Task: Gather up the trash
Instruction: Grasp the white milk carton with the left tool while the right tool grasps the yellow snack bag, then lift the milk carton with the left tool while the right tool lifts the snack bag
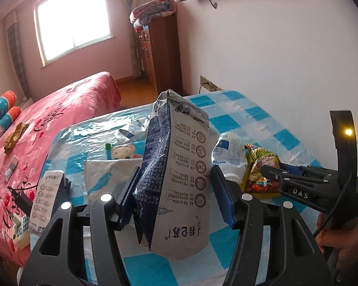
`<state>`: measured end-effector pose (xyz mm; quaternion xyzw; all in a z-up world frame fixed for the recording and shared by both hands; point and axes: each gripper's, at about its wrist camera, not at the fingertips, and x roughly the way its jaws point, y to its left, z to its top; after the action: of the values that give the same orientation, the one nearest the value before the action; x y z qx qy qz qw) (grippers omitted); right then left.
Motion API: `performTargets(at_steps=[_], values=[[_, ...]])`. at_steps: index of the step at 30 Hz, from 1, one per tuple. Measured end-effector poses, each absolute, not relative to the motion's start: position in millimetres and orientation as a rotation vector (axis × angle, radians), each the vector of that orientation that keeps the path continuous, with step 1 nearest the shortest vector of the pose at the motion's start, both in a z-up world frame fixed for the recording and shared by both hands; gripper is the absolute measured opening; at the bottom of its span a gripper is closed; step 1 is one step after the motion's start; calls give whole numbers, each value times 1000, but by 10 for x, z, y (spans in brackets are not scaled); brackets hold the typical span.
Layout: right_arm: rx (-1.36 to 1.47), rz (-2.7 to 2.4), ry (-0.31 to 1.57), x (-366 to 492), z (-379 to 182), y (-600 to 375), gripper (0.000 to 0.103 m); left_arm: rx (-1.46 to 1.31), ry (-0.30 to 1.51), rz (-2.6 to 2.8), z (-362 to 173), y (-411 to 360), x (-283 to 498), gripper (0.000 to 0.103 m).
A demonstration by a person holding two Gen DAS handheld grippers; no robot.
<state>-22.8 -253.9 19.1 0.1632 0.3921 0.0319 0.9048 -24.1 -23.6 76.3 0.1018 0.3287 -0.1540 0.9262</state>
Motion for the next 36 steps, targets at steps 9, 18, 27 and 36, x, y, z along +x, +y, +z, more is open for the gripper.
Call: performTargets(at_steps=[9, 18, 27, 36], values=[[202, 52, 762, -344, 348, -2316, 10, 149, 655, -298, 863, 49, -410, 60], [81, 50, 692, -509, 623, -2064, 3, 109, 630, -263, 936, 335, -608, 60], [14, 87, 645, -725, 857, -1790, 3, 73, 640, -245, 881, 578, -798, 60], [-32, 127, 620, -852, 992, -1530, 3, 50, 638, -239, 849, 736, -971, 60]])
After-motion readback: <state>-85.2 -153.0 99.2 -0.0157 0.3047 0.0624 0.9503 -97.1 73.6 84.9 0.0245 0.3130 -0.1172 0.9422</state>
